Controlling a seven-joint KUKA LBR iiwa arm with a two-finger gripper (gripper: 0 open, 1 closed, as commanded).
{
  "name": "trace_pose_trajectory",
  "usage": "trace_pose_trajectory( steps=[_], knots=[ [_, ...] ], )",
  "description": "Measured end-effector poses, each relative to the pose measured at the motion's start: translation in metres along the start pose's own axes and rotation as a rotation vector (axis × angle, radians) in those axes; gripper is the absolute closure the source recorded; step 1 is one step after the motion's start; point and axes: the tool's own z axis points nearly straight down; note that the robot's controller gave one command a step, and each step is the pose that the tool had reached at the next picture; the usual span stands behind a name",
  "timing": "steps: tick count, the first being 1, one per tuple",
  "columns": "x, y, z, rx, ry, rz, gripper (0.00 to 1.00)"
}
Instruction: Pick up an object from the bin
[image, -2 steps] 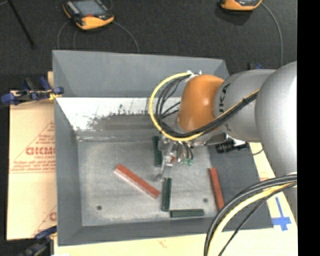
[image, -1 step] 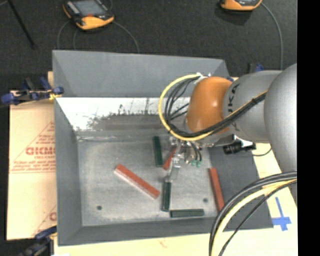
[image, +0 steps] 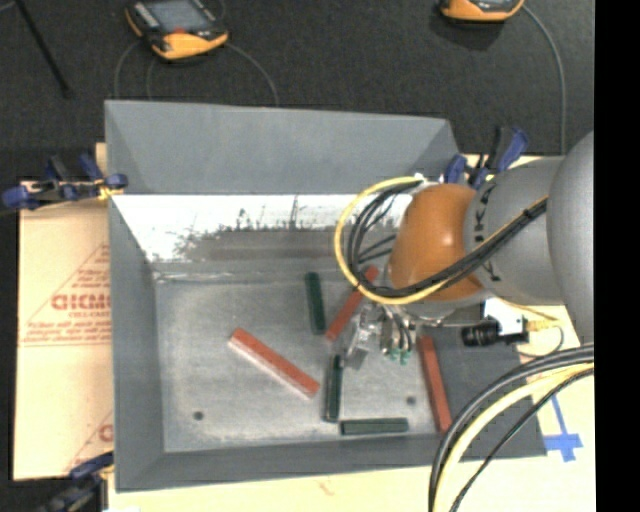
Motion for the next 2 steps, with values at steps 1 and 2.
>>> trace_pose_trajectory(
  steps=[1, 2],
  knots=[
    [0.0000, 0.0000, 0.0000, 0.000, 0.000, 0.000, 0.00],
    [0.0000, 0.0000, 0.0000, 0.000, 0.000, 0.000, 0.00]
  ],
)
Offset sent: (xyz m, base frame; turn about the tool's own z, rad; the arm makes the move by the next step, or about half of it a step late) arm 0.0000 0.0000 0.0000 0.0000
